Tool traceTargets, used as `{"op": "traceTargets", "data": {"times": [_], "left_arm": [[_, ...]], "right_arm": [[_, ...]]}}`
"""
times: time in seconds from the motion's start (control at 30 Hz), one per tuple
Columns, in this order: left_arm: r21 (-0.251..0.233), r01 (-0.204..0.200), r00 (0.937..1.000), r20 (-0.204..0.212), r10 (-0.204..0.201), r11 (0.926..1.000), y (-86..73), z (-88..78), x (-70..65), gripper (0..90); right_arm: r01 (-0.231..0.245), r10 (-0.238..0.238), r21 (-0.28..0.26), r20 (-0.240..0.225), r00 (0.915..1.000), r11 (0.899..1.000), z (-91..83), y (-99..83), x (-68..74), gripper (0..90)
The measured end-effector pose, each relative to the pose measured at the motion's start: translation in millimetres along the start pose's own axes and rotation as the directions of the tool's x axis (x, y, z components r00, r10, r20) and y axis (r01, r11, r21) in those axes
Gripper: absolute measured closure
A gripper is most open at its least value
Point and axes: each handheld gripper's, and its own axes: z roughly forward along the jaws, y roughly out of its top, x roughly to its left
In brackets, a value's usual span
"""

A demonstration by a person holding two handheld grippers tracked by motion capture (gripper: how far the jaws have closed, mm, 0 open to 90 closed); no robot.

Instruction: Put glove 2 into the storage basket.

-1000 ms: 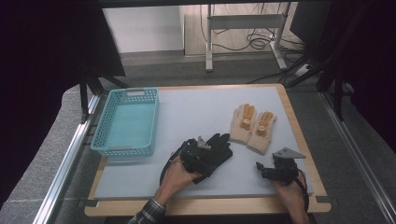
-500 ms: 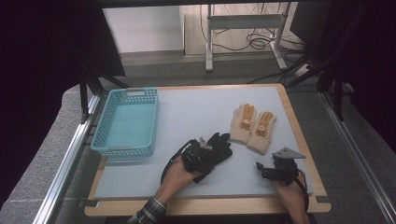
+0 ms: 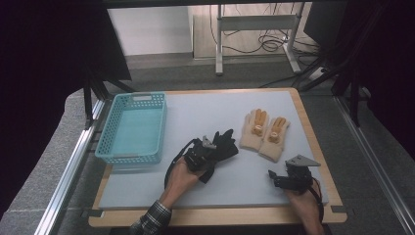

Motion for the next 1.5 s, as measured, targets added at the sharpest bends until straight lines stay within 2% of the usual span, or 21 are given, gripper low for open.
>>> {"op": "traceTargets", "data": {"times": [0.1, 0.27, 0.43, 0.63, 0.8, 0.87, 0.9, 0.93, 1.0, 1.03, 1.1, 1.13, 1.17, 1.2, 1.23, 1.27, 1.43, 1.47, 1.5], "left_arm": [[-0.007, 0.028, 0.9995, -0.016, -0.028, 0.9996, 4.6, -7.8, 9.4, 68.1], [0.002, 0.052, 0.9972, -0.054, -0.052, 0.9986, 11.4, -17.1, 24.7, 67.5], [-0.028, 0.086, 0.9918, -0.092, -0.088, 0.9959, 18.5, -34.7, 41.3, 66.9], [-0.056, 0.118, 0.9792, -0.159, -0.125, 0.9915, 24.8, -60.4, 64.1, 66.5], [-0.078, 0.172, 0.9621, -0.201, -0.184, 0.9821, 22.4, -79.4, 90.5, 66.5], [-0.088, 0.197, 0.9518, -0.221, -0.212, 0.9764, 19.3, -87.2, 101.1, 66.5], [-0.088, 0.197, 0.9518, -0.221, -0.212, 0.9764, 19.3, -87.2, 101.1, 66.5], [-0.094, 0.225, 0.9407, -0.239, -0.241, 0.9699, 15.6, -93.4, 110.7, 66.5], [-0.095, 0.248, 0.9276, -0.264, -0.264, 0.9642, 10.8, -99.2, 120.8, 66.4], [-0.095, 0.248, 0.9276, -0.264, -0.264, 0.9642, 10.8, -99.2, 120.8, 66.4], [-0.095, 0.270, 0.9141, -0.287, -0.286, 0.9582, 4.7, -104.6, 131.3, 66.4], [-0.097, 0.297, 0.9000, -0.304, -0.312, 0.9500, -2.4, -110.0, 142.6, 66.2], [-0.097, 0.297, 0.9000, -0.304, -0.312, 0.9500, -2.4, -110.0, 142.6, 66.1], [-0.097, 0.329, 0.8839, -0.318, -0.343, 0.9392, -10.5, -115.1, 154.5, 66.0], [-0.097, 0.329, 0.8839, -0.318, -0.343, 0.9392, -10.5, -115.1, 154.5, 65.9], [-0.095, 0.346, 0.8760, -0.324, -0.357, 0.9335, -14.9, -117.5, 161.0, 65.8], [-0.085, 0.439, 0.8235, -0.361, -0.438, 0.8945, -38.5, -128.2, 193.8, 65.5], [-0.072, 0.477, 0.8003, -0.377, -0.467, 0.8760, -47.1, -130.0, 206.6, 65.4], [-0.072, 0.477, 0.8003, -0.377, -0.467, 0.8760, -47.1, -130.0, 206.6, 65.3]], "right_arm": [[0.000, 0.000, 0.000, 0.000, 1.0000, 1.000, 0.0, 0.0, 0.0, 21.0], [0.000, 0.000, 0.000, 0.000, 1.0000, 1.000, 0.0, 0.0, -0.1, 21.0], [-0.001, 0.001, 0.000, 0.000, 1.0000, 1.000, -0.1, 0.0, -0.1, 21.0], [-0.001, 0.001, 0.000, -0.001, 1.0000, 1.000, -0.1, 0.0, -0.1, 21.0], [-0.001, 0.001, 0.000, 0.000, 1.0000, 1.000, -0.1, 0.0, -0.1, 21.0], [-0.001, 0.001, -0.001, 0.000, 1.0000, 1.000, -0.1, 0.0, -0.1, 21.0], [-0.001, 0.001, -0.001, 0.000, 1.0000, 1.000, -0.1, 0.0, -0.1, 21.0], [-0.001, 0.001, 0.000, 0.000, 1.0000, 1.000, -0.1, 0.0, -0.1, 21.0], [-0.001, 0.001, -0.001, 0.000, 1.0000, 1.000, -0.1, -0.1, -0.1, 21.0], [-0.001, 0.001, -0.001, 0.000, 1.0000, 1.000, -0.1, -0.1, -0.1, 21.0], [-0.002, 0.002, -0.001, -0.001, 1.0000, 1.000, -0.2, -0.1, 0.0, 21.0], [-0.002, 0.002, -0.001, 0.000, 1.0000, 1.000, -0.1, -0.1, 0.0, 21.0], [-0.002, 0.002, -0.001, 0.000, 1.0000, 1.000, -0.1, -0.1, 0.0, 21.0], [-0.002, 0.002, -0.001, 0.000, 1.0000, 1.000, -0.2, -0.1, 0.0, 21.0], [-0.002, 0.002, -0.001, -0.001, 1.0000, 1.000, -0.2, -0.1, 0.0, 21.0], [-0.001, 0.001, -0.001, 0.000, 1.0000, 1.000, -0.1, -0.1, -0.1, 21.0], [-0.003, 0.003, 0.000, -0.001, 1.0000, 1.000, -0.1, 0.0, -0.1, 21.0], [-0.003, 0.003, -0.002, -0.001, 1.0000, 1.000, 0.0, -0.1, -0.1, 21.0], [-0.003, 0.003, -0.002, -0.001, 1.0000, 1.000, 0.0, -0.1, -0.1, 21.0]]}}
